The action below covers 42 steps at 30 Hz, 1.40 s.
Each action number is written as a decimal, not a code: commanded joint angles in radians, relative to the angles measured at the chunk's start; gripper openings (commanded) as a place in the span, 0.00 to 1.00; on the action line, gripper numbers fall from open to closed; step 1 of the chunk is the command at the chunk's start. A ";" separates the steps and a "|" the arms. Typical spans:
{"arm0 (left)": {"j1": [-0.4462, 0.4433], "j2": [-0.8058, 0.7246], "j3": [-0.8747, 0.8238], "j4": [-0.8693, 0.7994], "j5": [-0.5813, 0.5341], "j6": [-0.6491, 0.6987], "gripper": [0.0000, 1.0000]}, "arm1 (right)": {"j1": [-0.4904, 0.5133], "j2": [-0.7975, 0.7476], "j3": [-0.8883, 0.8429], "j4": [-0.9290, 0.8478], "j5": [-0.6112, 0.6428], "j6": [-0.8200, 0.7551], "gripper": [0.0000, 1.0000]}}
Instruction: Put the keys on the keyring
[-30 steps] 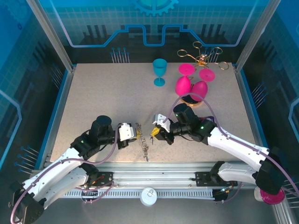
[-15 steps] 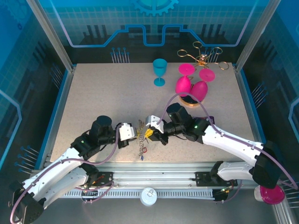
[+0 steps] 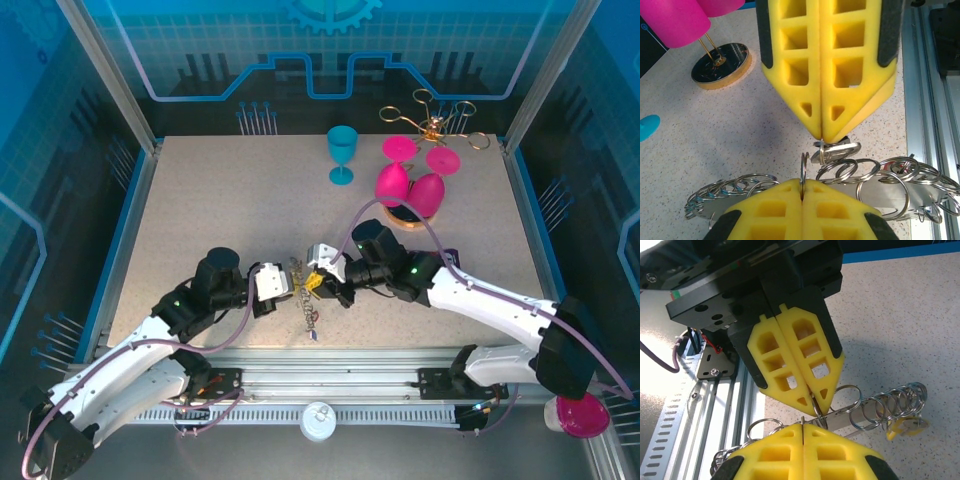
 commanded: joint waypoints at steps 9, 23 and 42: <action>-0.006 -0.006 0.025 0.050 0.008 -0.004 0.00 | 0.015 0.032 0.049 0.028 0.088 0.044 0.00; -0.080 -0.019 0.017 0.051 -0.176 0.092 0.00 | 0.013 0.092 0.103 -0.006 0.230 0.246 0.00; -0.166 -0.048 -0.042 0.155 -0.411 0.186 0.00 | 0.000 0.091 0.086 0.101 0.201 0.593 0.00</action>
